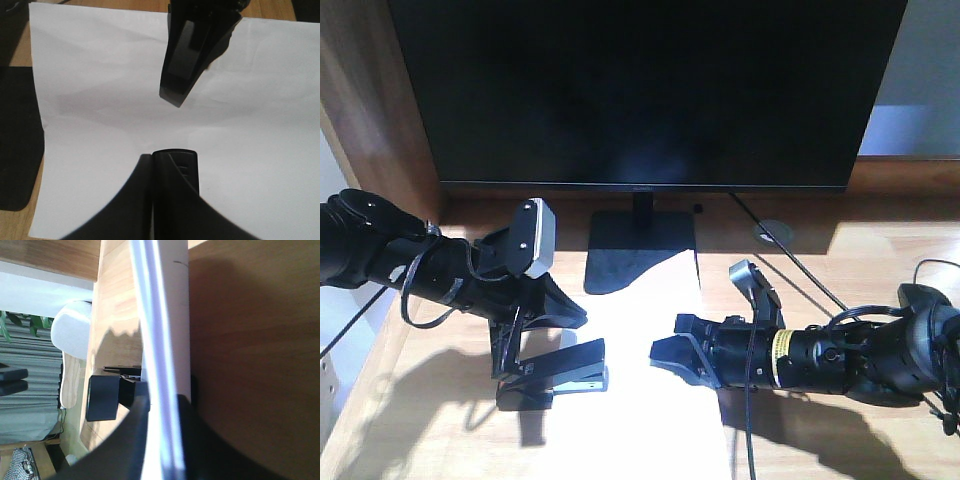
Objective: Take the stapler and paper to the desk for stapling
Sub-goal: 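Open the left gripper to release the stapler and the right gripper from the paper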
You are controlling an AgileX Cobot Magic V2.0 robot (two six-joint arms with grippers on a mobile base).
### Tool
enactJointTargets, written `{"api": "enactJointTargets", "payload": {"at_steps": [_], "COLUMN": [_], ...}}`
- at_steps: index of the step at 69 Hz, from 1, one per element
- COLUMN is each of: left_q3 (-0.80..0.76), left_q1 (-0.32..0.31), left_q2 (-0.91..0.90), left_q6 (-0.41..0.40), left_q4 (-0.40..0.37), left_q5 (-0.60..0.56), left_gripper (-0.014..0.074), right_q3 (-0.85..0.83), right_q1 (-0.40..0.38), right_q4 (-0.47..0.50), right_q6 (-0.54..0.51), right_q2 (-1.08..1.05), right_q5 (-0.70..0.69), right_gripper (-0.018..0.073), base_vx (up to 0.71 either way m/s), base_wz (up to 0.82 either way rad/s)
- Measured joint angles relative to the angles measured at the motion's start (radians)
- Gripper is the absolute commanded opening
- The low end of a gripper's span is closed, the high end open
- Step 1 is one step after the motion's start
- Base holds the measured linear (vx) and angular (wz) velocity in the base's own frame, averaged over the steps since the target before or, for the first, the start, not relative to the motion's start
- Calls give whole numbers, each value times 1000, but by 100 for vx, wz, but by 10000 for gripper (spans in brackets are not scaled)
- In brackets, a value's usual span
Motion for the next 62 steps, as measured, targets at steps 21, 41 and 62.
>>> {"api": "enactJointTargets", "payload": {"at_steps": [21, 41, 62], "left_q3": [0, 0, 0], "left_q1": [0, 0, 0], "left_q2": [0, 0, -4], "left_q6": [0, -17, -42], "left_q4": [1, 2, 5], "left_q5": [0, 2, 19], "left_gripper": [-6, -6, -6], "right_q3": [0, 0, 0], "right_q1": [0, 0, 0], "right_q4": [0, -16, -128], "right_q6": [-32, -49, -94], "right_q2": [0, -5, -124], "right_q5": [-1, 23, 265], "right_gripper": [666, 629, 618], "base_vx": [0, 0, 0], "base_wz": [0, 0, 0]}}
